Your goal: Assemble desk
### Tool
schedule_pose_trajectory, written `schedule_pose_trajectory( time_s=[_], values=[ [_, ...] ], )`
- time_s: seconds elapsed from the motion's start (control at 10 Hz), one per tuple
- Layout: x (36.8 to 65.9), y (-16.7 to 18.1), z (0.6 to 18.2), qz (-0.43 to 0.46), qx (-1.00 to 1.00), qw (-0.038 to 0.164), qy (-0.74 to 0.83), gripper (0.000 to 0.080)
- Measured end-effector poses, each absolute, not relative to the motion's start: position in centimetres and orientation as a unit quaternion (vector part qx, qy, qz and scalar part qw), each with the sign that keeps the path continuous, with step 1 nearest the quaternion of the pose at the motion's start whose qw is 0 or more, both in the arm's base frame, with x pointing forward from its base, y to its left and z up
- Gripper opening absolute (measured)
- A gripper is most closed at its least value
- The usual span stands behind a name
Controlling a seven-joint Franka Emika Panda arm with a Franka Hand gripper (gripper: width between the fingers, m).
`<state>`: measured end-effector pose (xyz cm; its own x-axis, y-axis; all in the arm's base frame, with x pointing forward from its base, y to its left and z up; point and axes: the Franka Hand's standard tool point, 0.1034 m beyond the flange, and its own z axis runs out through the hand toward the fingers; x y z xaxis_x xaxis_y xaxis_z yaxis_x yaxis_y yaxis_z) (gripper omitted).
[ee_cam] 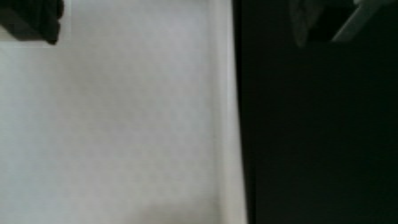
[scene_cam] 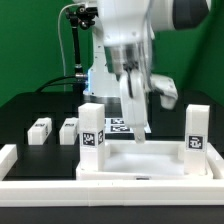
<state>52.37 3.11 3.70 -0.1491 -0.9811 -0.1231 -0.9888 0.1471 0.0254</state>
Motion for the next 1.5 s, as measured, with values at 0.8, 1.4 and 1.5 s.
schedule_pose_trajectory(
  time_s=[0.8, 1.4, 1.5],
  values=[
    [52.17, 3.76, 2.06, 0.059, -0.654, 0.025, 0.754, 0.023],
    [52.07, 3.88, 2.02, 0.06, -0.664, 0.025, 0.745, 0.0061],
    [52.07, 3.87, 2.02, 0.06, -0.664, 0.025, 0.745, 0.0061]
  ],
)
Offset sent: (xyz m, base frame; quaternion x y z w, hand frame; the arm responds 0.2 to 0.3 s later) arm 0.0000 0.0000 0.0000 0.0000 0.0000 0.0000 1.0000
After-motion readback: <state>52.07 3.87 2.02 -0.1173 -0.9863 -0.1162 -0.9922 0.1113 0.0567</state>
